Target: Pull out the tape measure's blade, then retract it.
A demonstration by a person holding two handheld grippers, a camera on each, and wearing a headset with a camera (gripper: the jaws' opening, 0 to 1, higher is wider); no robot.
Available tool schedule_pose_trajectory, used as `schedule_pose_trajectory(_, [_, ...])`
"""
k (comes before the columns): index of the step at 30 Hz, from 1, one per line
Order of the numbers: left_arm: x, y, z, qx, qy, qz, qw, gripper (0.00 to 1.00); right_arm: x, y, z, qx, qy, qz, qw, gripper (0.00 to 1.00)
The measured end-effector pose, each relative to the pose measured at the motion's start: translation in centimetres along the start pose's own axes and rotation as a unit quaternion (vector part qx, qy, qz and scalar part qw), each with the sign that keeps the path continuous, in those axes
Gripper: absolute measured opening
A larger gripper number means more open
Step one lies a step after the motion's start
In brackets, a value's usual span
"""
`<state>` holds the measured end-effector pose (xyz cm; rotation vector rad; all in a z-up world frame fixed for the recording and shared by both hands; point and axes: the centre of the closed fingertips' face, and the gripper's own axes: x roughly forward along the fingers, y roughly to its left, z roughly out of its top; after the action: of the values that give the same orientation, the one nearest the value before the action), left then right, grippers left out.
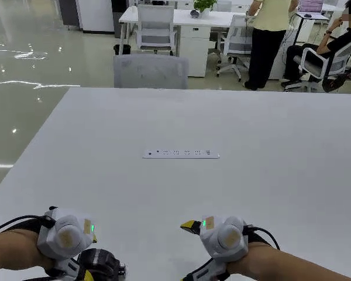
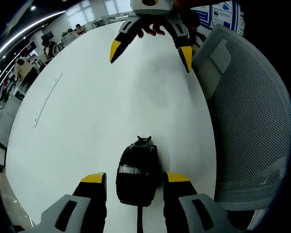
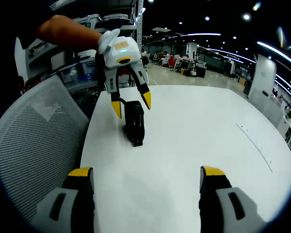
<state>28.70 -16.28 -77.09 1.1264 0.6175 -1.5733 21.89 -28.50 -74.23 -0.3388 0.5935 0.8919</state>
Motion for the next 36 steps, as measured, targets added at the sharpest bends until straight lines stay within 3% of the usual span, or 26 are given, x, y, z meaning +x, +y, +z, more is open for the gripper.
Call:
schedule_pose_trajectory(3, [0.4,0.1,-0.1,0.001,0.005,0.0,1.0,0.41,0.8,0.8,0.0,-0.002,0.002,0.021,0.9998,0.91])
schedule_pose_trajectory(6, [0.7,0.0,-0.1,-0.004,0.001,-0.005,1.0,0.41,1.6,1.1,0.0,-0.006,0.009,0.024,0.9997,0.89])
schedule_pose_trajectory(8, [0.8,0.1,-0.1,0.004,-0.003,-0.01,0.9999,0.35,2.2,1.0,0.1,-0.005,0.009,0.022,0.9997,0.87])
schedule_pose_trajectory(9, [0.9,-0.5,-0.2,-0.001,0.001,-0.022,0.9997,0.31,2.5,1.0,0.2,-0.004,0.008,0.021,0.9997,0.87])
schedule_pose_trajectory(10, [1.0,-0.2,-0.1,0.005,-0.001,-0.012,0.9999,0.31,2.7,0.9,0.4,0.001,0.007,0.02,0.9998,0.87])
schedule_pose_trajectory(17, [0.9,-0.4,-0.2,0.001,-0.019,-0.01,0.9998,0.31,3.9,1.4,1.6,0.01,-0.004,0.022,0.9997,0.83])
schedule_pose_trajectory(23, [0.8,-0.4,-0.2,0.002,-0.013,-0.013,0.9998,0.31,5.1,1.4,1.6,0.018,-0.005,0.024,0.9995,0.76])
schedule_pose_trajectory(28, [0.9,-0.3,-0.3,0.008,-0.007,-0.019,0.9998,0.31,6.5,1.4,1.4,0.004,0.005,0.031,0.9995,0.72])
schedule_pose_trajectory(36, [0.9,-0.2,-0.4,0.012,-0.001,-0.024,0.9996,0.31,9.0,1.1,1.7,0.005,0.01,0.028,0.9995,0.54])
